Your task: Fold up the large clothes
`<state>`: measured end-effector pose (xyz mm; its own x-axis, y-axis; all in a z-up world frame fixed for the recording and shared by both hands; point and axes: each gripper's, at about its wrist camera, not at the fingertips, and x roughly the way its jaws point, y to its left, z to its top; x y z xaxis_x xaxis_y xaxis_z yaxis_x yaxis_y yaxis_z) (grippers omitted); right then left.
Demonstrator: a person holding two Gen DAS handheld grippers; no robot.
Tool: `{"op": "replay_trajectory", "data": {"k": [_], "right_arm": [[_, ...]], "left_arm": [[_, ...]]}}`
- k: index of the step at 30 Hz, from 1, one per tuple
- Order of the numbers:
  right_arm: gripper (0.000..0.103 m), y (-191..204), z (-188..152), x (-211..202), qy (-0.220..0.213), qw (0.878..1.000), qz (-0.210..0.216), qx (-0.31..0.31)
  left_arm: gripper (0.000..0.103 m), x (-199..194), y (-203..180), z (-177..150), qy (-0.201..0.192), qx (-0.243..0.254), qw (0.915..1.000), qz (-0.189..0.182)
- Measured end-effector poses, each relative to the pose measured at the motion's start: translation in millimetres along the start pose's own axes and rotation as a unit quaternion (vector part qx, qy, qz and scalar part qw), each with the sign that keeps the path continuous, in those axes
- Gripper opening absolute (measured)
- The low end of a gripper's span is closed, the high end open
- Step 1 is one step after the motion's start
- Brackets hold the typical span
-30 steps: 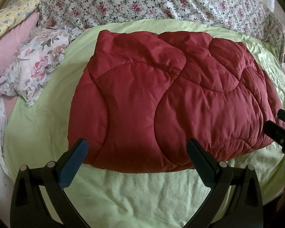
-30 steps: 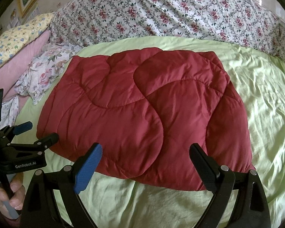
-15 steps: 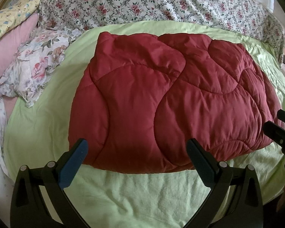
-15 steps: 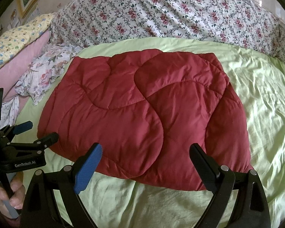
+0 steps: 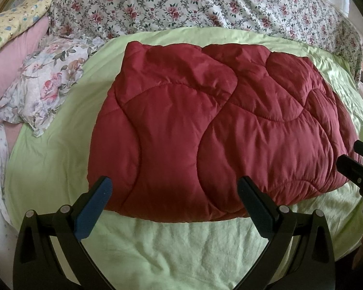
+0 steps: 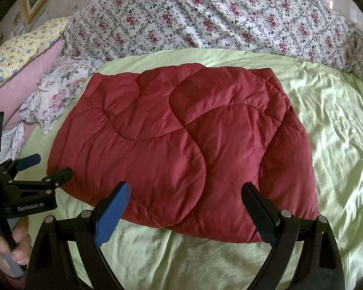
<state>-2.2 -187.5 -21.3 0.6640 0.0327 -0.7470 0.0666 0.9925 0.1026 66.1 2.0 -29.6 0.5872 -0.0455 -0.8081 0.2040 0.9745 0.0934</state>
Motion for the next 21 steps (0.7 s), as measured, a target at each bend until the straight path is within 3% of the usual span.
{"op": "replay_trajectory", "data": {"k": [21], "right_arm": [[0.094, -0.5, 0.3, 4.6, 0.003, 1.000, -0.003, 0.006]], "left_arm": [[0.103, 2.7, -1.5, 3.7, -0.002, -0.006, 0.9999, -0.016]]}}
